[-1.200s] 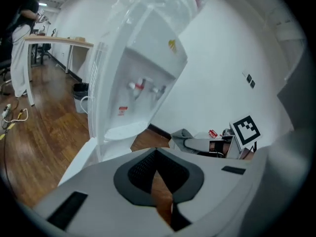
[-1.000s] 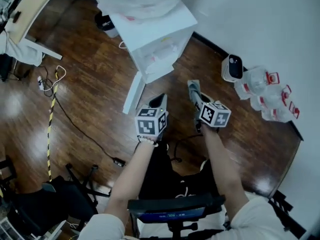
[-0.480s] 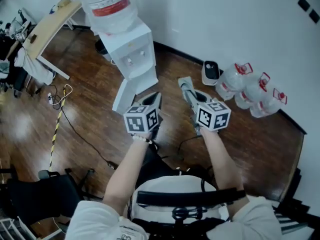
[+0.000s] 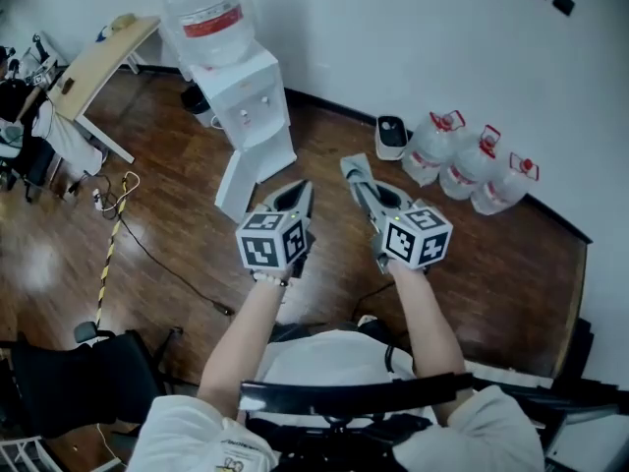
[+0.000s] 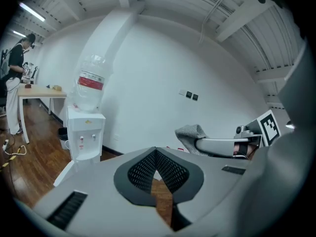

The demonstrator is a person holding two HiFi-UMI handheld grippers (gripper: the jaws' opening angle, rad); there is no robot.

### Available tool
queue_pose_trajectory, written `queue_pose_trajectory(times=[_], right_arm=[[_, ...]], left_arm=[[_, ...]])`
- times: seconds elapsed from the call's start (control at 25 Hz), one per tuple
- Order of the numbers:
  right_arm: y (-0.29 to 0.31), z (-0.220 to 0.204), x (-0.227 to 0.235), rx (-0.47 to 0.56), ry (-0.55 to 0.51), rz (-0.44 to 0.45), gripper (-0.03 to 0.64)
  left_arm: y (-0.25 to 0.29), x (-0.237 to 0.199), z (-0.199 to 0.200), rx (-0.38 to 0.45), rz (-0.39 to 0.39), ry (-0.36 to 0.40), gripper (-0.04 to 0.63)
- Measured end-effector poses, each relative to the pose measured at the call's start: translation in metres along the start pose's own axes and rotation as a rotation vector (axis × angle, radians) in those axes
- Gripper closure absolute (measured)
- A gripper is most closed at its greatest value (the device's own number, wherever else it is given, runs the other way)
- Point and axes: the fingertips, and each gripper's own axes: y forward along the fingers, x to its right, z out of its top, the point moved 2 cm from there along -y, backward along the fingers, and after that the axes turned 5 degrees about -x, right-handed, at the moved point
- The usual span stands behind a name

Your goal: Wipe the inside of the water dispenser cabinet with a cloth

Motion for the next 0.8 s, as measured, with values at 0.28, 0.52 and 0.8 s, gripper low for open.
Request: queue_pose_trajectory(times=[0.28,0.52,0.8], right_arm=[[0.013,0.007,-0.074,0.079,0.028,0.005,0.583],[0.035,-0.003,-0.091,0.035,0.026,0.017,0.584],[0.028,-0.013,-0.086,-0.001,0.011,-0.013,0.584]], left_arm=[[-0.046,-0.024,-0.005,-0.023,-0.05,0.042,0.598],[-0.056,-0.04,-0.004,-0.01,-0.047,0.034,0.598],[-0.054,-0.042,-0.004,-0.001,-0.039,-0.013,0.598]])
